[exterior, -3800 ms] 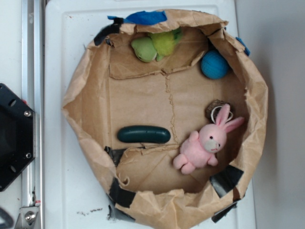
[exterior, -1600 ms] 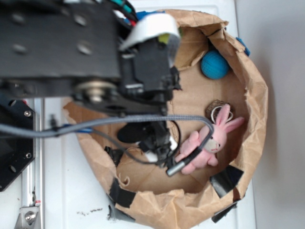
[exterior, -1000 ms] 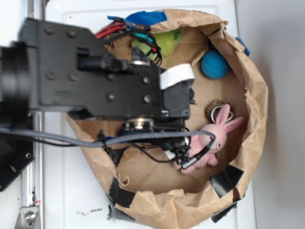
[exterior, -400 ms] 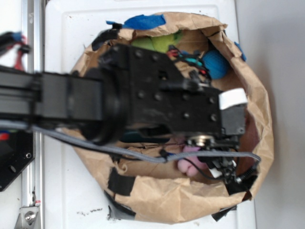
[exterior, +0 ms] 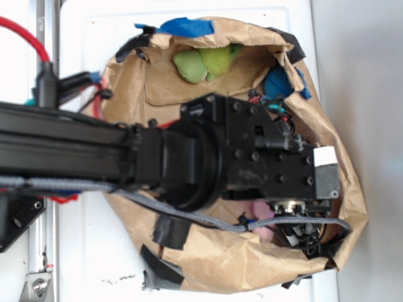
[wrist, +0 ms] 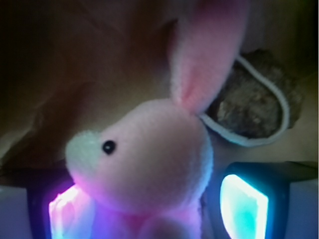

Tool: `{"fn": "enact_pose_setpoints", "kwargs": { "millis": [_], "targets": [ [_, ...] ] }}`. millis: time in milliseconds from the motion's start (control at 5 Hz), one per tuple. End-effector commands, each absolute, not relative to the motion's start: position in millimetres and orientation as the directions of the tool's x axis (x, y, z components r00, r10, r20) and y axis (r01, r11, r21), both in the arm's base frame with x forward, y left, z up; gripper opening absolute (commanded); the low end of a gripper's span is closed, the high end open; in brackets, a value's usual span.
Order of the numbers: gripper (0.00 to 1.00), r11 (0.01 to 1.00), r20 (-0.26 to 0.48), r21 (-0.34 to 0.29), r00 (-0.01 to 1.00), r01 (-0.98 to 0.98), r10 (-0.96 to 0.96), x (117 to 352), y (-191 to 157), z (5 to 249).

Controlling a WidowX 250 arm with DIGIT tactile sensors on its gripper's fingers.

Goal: Grab the pink bunny.

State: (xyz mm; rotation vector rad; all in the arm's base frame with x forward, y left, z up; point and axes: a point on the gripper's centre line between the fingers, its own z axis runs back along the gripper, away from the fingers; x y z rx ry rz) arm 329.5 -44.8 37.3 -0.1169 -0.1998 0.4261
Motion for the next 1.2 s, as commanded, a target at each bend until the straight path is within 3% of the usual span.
{"fn": "enact_pose_setpoints", "kwargs": {
  "millis": [0,200,400,600,800,1000],
  "targets": [
    [0.0,0.907,0.143,-0.169,0.902,-0.384,0.409,305,-47,36],
    [0.0,0.9,0.168,-0.19,0.89,-0.392,0.424,289,-28,59],
    [0.0,0.891,0.128,-0.175,0.887,-0.42,0.443,269,2,86],
    [0.0,0.898,0.034,-0.079,0.899,-0.433,0.437,257,26,108],
    [0.0,0.917,-0.108,0.036,0.911,-0.397,0.398,258,35,123],
    [0.0,0.949,-0.047,0.143,0.956,-0.279,0.289,262,16,131]
  ]
}}
